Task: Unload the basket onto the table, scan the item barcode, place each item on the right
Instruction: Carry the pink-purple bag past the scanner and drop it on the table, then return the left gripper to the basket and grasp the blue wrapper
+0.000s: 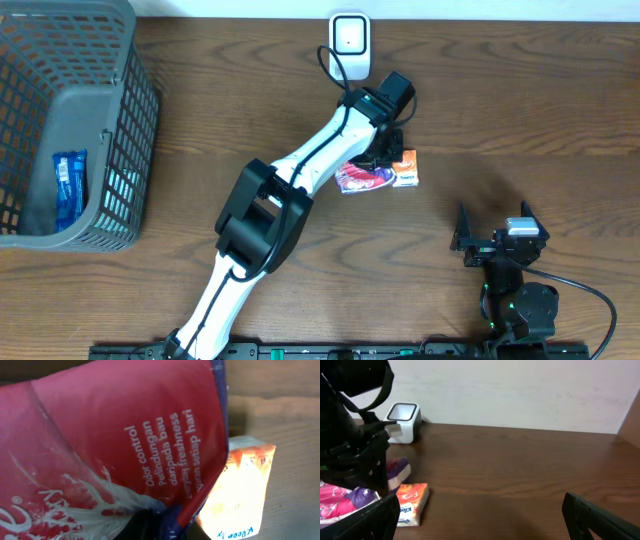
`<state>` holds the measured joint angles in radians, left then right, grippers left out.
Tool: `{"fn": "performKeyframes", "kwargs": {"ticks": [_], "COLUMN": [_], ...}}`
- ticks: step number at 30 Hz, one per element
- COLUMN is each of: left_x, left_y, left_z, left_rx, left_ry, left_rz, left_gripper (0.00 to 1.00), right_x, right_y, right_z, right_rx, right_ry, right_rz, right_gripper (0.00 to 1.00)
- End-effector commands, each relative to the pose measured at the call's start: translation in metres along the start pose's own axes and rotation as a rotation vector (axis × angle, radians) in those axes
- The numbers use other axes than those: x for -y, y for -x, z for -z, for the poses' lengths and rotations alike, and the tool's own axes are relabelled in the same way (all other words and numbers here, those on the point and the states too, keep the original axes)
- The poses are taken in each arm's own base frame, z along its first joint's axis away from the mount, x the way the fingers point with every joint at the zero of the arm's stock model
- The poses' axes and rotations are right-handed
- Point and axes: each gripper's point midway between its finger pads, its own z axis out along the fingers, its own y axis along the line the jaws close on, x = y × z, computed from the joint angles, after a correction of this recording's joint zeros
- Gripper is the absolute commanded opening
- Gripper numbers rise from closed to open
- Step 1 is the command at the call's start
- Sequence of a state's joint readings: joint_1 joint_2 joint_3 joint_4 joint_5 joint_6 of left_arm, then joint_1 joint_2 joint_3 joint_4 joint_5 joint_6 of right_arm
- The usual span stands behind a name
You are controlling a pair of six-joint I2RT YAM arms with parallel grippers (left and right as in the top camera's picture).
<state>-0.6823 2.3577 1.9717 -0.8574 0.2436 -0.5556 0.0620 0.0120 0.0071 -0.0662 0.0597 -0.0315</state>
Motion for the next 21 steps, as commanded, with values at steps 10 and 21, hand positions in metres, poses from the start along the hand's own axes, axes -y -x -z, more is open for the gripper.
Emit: {"fn": "performKeyframes", "kwargs": {"ticks": [10,21], "left_x": [-0.012,-0.071], "left_y": [0.032,0.08], "left_z": [0.056,0.271], "left_rx": [0.067,0.485], "left_ry": [-0.085,-0.191], "left_rz": [-0.062,0.063], "left_gripper": [0.98,0.98], "right_x": [0.001,0.001], "right_y": [-0.001,-0.001], "right_z": [0.0,0.0], "right_rx": [0.0,0.0], "right_ry": [-0.006,-0.006], "right_rz": [0.007,0.007], "right_gripper": [0.99,0.99]}}
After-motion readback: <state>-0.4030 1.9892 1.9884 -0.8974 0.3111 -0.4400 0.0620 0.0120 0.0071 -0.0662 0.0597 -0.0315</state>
